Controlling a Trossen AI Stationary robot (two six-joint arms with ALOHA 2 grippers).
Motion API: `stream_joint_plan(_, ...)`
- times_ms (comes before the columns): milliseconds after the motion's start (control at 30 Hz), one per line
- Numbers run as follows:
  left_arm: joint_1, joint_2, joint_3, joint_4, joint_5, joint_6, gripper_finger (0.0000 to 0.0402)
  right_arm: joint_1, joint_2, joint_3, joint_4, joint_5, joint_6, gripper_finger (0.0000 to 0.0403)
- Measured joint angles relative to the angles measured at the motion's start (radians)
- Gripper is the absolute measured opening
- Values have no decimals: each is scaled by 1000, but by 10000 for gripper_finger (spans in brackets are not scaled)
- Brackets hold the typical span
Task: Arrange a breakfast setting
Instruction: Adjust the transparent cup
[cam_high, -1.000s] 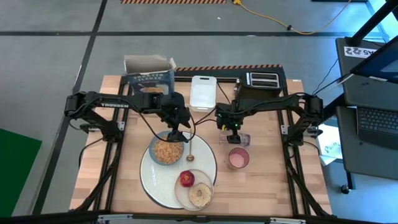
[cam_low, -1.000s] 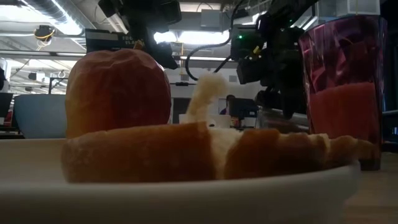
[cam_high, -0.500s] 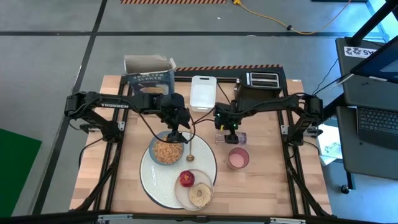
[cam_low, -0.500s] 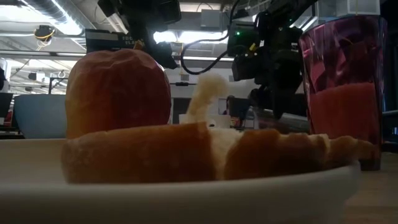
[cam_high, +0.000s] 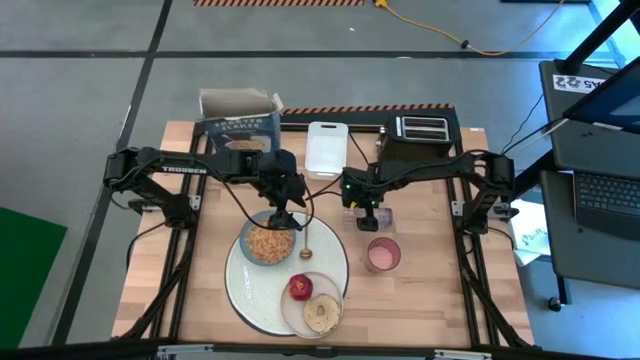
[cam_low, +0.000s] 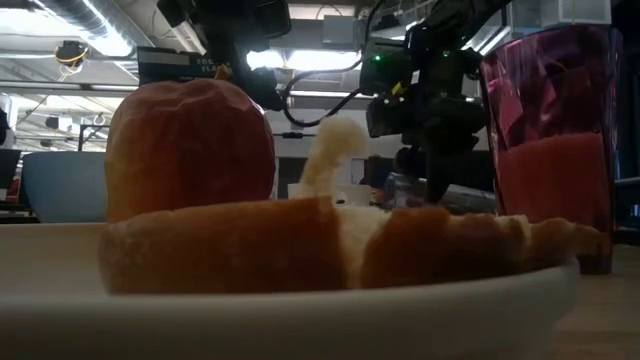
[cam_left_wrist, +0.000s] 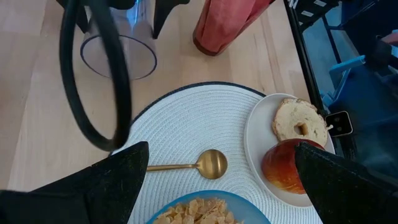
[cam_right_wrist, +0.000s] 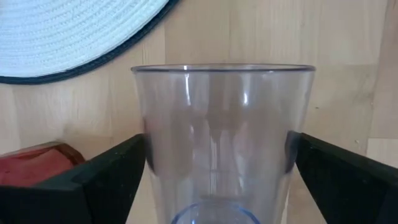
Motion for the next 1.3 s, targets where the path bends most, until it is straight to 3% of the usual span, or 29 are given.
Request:
stream_joint_plan(800,0,0,0,-12,-1,0,390,0,45,-2,183,5,30,395)
stream_joint_plan(1300,2,-3,0,-11,-2,-20,390,0,21,-6,194,-3,52,387)
